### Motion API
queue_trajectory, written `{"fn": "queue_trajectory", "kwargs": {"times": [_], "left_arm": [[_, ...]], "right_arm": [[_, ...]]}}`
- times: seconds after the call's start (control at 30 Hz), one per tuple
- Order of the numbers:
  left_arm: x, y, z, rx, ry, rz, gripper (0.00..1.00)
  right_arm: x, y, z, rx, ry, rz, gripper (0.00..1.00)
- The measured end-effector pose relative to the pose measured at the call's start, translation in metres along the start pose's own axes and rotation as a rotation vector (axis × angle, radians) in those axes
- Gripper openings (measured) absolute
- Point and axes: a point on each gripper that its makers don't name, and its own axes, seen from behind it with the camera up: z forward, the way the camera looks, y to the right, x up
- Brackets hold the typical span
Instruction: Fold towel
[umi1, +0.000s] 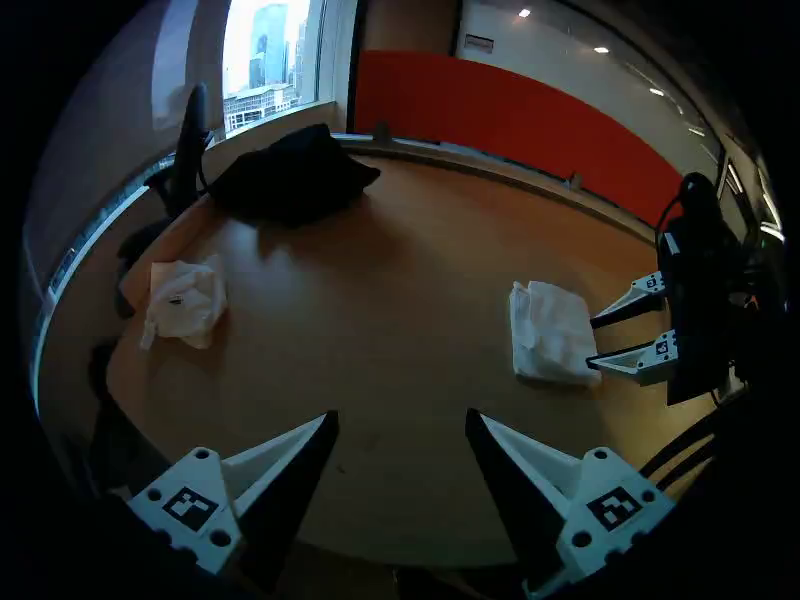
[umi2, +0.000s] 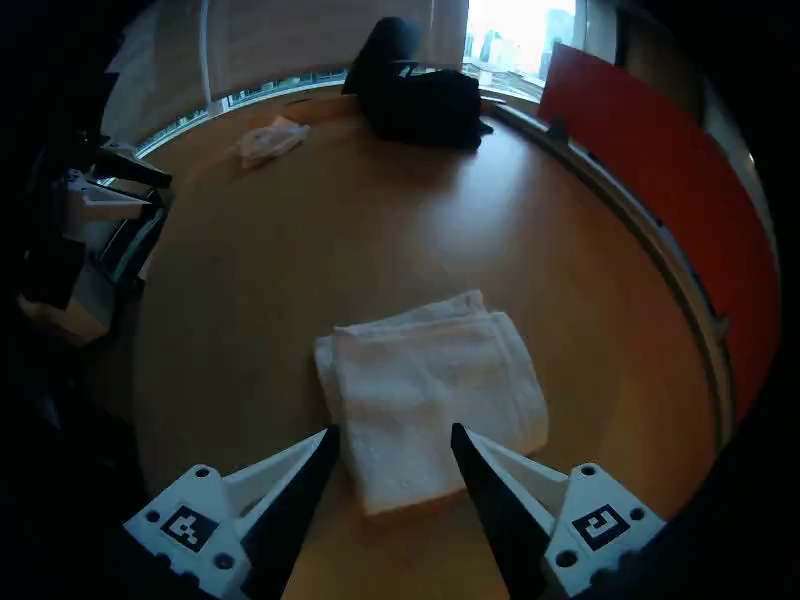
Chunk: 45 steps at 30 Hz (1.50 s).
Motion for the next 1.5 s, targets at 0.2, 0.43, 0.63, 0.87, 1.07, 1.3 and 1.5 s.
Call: {"fn": "queue_trajectory", "kwargs": {"times": [0.2, 0.43, 0.63, 0.87, 1.07, 1.3, 1.5], "left_arm": [[0.000, 0.001, -0.001, -0.001, -0.001, 0.003, 0.94], [0.000, 0.003, -0.001, -0.004, 0.000, 0.004, 0.94], [0.000, 0.005, 0.000, -0.008, 0.000, 0.005, 0.94], [0.000, 0.008, 0.000, -0.013, -0.001, 0.005, 0.94], [0.001, 0.009, -0.001, -0.019, 0.002, 0.004, 0.94], [0.003, 0.010, -0.001, -0.022, 0.004, 0.012, 0.94], [0.004, 0.010, 0.000, -0.023, 0.006, 0.012, 0.94]], "right_arm": [[-0.023, -0.005, 0.001, -0.021, -0.024, 0.044, 0.85], [-0.045, -0.009, 0.001, -0.044, -0.052, 0.078, 0.83], [-0.055, -0.012, 0.001, -0.055, -0.062, 0.110, 0.78], [-0.062, -0.009, 0.003, -0.069, -0.071, 0.147, 0.69], [-0.066, -0.009, 0.005, -0.066, -0.074, 0.181, 0.54], [-0.068, -0.012, 0.009, -0.060, -0.072, 0.210, 0.44], [-0.069, -0.017, 0.013, -0.053, -0.075, 0.207, 0.40]]}}
